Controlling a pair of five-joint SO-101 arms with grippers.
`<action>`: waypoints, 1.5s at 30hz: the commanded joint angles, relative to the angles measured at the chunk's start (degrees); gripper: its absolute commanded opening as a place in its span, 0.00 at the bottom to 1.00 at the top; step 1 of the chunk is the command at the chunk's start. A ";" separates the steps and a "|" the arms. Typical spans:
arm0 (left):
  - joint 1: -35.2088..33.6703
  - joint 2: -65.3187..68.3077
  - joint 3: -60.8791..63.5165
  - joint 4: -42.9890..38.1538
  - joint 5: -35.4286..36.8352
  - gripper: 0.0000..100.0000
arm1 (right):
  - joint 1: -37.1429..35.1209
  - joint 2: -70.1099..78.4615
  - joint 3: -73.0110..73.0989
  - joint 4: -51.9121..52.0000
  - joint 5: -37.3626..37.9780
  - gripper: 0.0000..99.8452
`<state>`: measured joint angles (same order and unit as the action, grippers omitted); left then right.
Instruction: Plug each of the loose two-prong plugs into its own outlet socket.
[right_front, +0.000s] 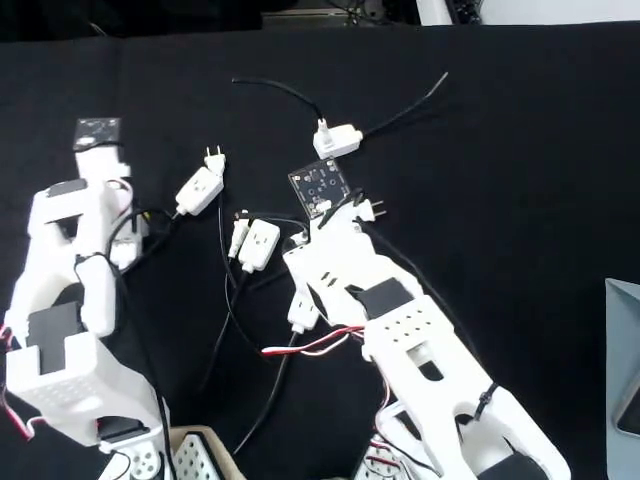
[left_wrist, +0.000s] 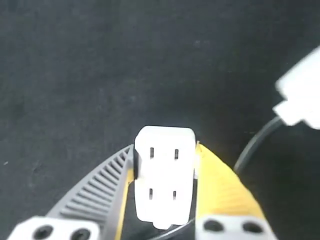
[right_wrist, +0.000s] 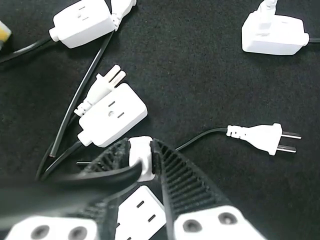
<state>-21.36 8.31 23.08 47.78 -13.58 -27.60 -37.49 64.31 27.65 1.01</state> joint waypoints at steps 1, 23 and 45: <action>4.62 -0.62 -0.31 -0.70 -5.45 0.03 | 0.53 -1.45 -0.31 -1.14 0.35 0.01; 19.65 -32.97 28.70 -0.09 -13.98 0.05 | 0.79 -1.45 -0.31 -1.05 0.35 0.01; 1.98 -34.29 27.91 0.44 -10.73 0.25 | 0.53 -1.45 -1.45 -1.05 0.44 0.01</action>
<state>-16.44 -24.13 54.11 47.96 -27.03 -27.60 -37.49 64.31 27.65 1.01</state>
